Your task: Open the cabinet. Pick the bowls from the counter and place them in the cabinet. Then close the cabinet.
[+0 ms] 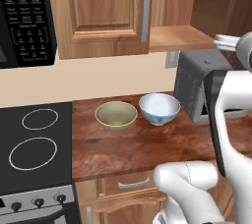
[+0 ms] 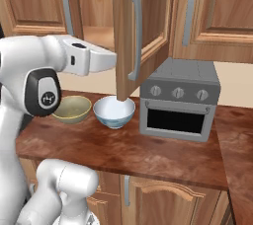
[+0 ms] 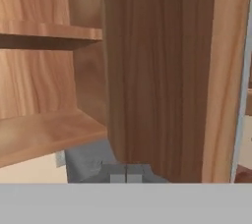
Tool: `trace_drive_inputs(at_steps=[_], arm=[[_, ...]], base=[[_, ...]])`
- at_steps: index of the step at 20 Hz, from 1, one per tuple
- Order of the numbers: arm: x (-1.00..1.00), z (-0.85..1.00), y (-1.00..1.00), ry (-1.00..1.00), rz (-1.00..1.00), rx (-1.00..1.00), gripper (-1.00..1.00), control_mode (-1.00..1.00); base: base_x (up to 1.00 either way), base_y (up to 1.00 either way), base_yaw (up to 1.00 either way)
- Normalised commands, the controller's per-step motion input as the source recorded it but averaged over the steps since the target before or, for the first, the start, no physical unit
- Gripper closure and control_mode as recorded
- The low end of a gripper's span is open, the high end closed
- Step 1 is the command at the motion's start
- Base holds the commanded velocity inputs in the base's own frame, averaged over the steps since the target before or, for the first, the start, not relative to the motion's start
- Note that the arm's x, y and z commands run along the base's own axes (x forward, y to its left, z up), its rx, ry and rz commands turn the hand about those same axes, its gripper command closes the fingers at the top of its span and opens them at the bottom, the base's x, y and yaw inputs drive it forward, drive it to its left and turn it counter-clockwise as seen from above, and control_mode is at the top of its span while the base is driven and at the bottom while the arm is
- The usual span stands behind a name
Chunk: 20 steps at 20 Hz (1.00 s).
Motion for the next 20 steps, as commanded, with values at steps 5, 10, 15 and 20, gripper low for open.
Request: trace_drive_inputs(at_steps=[5,10,15,20], arm=[[0.16,-0.1,-0.95,0.0,-0.06,0.09,1.0,-1.0],[0.29,-0.14,-1.0,0.0,-0.06,0.11,1.0,-1.0],[0.16,-0.08,-0.84,-0.05,-0.06,0.09,1.0,-1.0],[-0.52,0.0,0.03,-0.16,0.0,0.0,1.0,-1.0]], base=[[0.0,0.0,0.0],[0.0,0.0,0.0],[0.0,0.0,0.0],[0.0,0.0,0.0]])
